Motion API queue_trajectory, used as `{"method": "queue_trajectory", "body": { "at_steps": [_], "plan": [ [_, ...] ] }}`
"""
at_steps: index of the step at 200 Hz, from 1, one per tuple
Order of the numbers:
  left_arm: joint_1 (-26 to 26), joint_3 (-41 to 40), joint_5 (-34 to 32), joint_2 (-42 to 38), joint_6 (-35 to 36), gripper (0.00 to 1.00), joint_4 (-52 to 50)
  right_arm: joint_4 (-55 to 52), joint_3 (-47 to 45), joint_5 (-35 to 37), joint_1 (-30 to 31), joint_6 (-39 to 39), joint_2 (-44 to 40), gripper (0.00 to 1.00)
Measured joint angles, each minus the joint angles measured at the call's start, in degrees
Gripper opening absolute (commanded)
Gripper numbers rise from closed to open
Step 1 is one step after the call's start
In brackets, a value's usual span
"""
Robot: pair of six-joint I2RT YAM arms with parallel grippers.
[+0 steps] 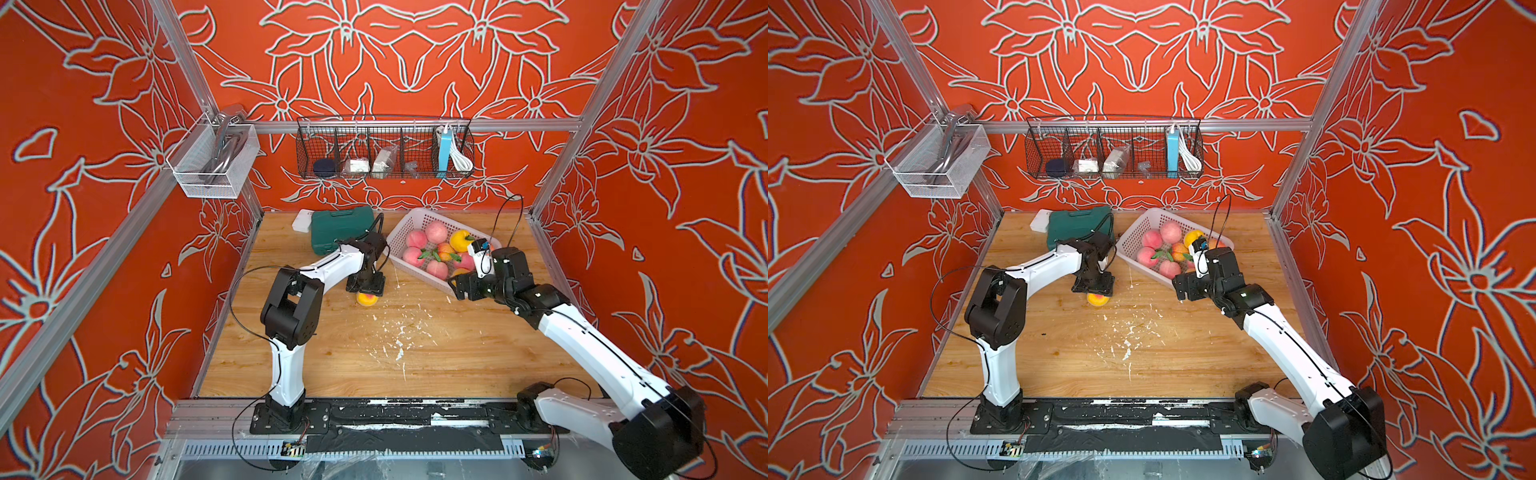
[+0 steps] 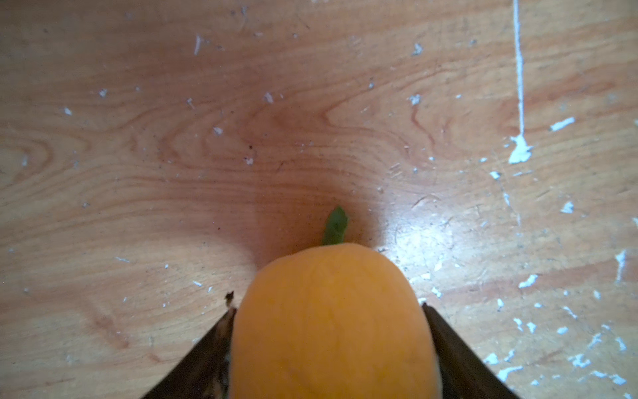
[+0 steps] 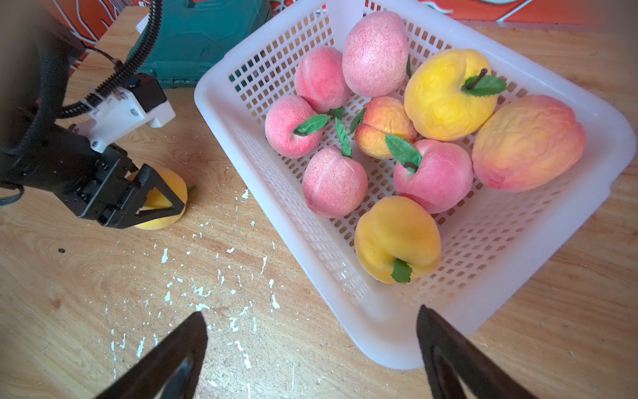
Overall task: Put the peaches into the basket
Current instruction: Pick up the peach from the center of the board.
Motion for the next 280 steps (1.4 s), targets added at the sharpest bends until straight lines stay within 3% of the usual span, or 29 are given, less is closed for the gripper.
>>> {"method": "queue_trajectory", "body": {
  "at_steps": [74,151,215,280],
  "plan": [
    [0.0,-7.3,10.1,-12.0,-1.7,0.72,1.1,1.6,-1.1,-2.7,0.0,0.9,-2.3,0.98],
    [0.2,-10.6,22.8,-22.0,-4.8,0.72,4.1,10.3,-5.7,-15.1,0.1,0.7,-4.4,0.99],
    [3.2,-13.0,37.5,-24.1,-10.2,0.72,9.7,16.5,-7.7,-24.0,4.5,-3.8,-6.7,0.99],
    [5.8,-16.0,49.1,-24.5,-14.7,0.72,14.8,19.6,-7.7,-26.7,10.6,-6.7,-2.9,0.99]
  ]
}}
